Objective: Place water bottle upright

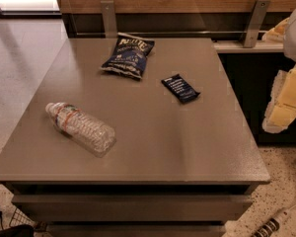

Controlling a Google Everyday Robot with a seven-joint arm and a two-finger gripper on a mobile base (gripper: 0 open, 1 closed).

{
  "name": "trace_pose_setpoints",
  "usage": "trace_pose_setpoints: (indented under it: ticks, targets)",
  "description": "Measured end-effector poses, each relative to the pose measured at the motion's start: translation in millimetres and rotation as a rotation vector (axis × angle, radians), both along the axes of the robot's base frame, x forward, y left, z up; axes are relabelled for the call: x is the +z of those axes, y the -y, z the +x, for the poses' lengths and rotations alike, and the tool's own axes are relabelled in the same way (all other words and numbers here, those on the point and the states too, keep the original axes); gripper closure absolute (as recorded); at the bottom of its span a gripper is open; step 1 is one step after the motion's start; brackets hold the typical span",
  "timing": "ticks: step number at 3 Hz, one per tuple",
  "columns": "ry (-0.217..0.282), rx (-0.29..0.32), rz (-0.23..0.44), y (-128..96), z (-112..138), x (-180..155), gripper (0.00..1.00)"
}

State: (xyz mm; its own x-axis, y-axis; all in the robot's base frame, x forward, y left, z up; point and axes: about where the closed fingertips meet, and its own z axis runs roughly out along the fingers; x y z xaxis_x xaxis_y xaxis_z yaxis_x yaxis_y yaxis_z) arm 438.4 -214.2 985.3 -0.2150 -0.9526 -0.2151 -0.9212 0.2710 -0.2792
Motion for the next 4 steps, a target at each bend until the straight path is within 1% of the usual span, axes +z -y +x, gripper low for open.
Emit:
trace_pose_setpoints:
  ticks: [1, 2, 3, 4]
  targets:
    - [0.015, 0.013, 0.010, -5, 8, 3, 0.00]
    - [-0.006, 0.009, 0.086, -24, 33, 0, 0.00]
    - [-0.092, -0.045, 0.225, -62, 67, -13, 0.00]
    - [-0.181, -0.133, 0.291, -120, 94, -18, 0.00]
